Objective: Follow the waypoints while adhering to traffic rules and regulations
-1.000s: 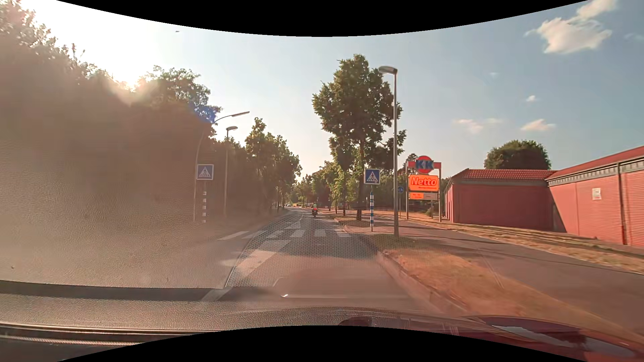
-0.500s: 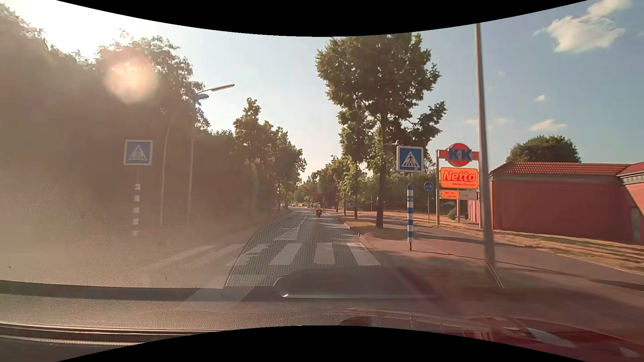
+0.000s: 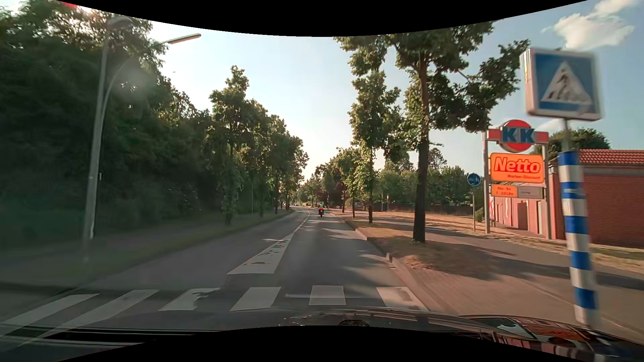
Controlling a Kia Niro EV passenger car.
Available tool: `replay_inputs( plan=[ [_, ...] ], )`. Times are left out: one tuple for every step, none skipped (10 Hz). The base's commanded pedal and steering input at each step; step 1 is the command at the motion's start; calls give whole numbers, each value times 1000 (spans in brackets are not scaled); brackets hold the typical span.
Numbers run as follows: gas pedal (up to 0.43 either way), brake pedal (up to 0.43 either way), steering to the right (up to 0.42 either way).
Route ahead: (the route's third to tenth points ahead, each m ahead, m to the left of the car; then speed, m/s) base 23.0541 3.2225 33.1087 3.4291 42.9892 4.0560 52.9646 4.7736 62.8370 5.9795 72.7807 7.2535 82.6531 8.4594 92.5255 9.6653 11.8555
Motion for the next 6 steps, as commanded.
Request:
replay_inputs(
  plan=[
    [177,0,-12],
    [177,0,-10],
    [177,0,-4],
    [177,0,-4],
    [177,0,-4],
    [177,0,-4]
  ],
)
